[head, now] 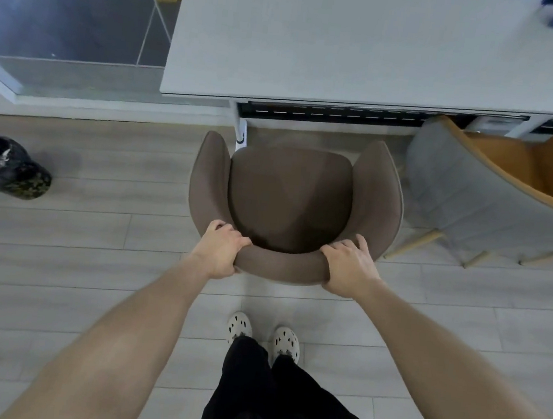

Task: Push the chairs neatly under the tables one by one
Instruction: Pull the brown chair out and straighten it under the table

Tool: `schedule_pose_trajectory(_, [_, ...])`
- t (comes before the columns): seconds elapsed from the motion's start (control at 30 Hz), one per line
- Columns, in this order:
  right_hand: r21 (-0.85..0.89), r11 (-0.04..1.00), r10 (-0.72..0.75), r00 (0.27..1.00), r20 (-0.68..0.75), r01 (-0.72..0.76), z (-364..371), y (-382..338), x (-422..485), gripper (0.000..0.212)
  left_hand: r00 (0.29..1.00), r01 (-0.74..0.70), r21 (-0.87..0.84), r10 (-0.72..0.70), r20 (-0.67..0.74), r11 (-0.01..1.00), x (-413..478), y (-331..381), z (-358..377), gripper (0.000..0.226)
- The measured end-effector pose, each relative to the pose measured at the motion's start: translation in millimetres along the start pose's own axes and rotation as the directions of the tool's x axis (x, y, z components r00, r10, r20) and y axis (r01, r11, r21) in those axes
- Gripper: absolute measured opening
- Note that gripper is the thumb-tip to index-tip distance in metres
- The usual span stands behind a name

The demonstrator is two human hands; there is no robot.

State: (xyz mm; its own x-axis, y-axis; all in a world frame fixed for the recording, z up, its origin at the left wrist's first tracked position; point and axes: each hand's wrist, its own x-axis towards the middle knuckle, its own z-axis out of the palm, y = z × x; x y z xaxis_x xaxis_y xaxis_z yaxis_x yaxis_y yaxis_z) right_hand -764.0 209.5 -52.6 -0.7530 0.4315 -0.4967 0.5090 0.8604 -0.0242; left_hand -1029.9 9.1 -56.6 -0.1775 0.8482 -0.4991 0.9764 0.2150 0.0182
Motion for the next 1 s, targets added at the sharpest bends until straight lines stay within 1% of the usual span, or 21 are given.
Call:
schedule_pose_trajectory(0.03, [-0.001, 1.000, -0.003, 1.000, -0.014, 0.003, 4, 3, -3, 0.061, 1.000, 0.000, 0.000, 0.000, 0.002, 1.000, -5, 3, 2, 0.063])
schedule_pose_trajectory(0.17, [-0.001, 1.000, -0.009, 1.000, 0.024, 0.009, 1, 0, -3, 0.068, 1.000, 0.016, -0.034, -0.016, 0.000, 0.999, -15, 8, 5, 0.065])
schedule_pose_trajectory(0.33, [-0.015, 1.000, -0.001, 1.000, 0.006, 0.001, 1, 0, -2, 0.065, 1.000, 0.007, -0.057, -0.008, -0.018, 0.998, -13, 5, 6, 0.063])
schedule_pose_trajectory(0.57, [0.008, 1.000, 0.018, 1.000, 0.025, -0.018, -1, -5, -1, 0.066, 1.000, 0.015, -0.071, -0.017, -0.016, 0.997, -12, 6, 8, 0.062])
schedule_pose_trajectory(0.67, [0.008, 1.000, 0.030, 0.999, 0.025, -0.030, 2, -7, 2, 0.065, 1.000, 0.007, -0.082, -0.010, -0.028, 0.997, -11, 2, 12, 0.065])
schedule_pose_trajectory(0.77, [0.000, 0.999, 0.034, 0.999, 0.034, -0.034, 1, -9, 7, 0.064, 0.999, 0.004, -0.099, -0.009, -0.046, 0.995, -8, -4, 10, 0.063])
schedule_pose_trajectory(1.0, [0.000, 0.999, 0.035, 0.999, 0.028, -0.035, -6, -9, 20, 0.063, 0.999, 0.006, -0.078, -0.009, -0.039, 0.997, 1, -17, 7, 0.065])
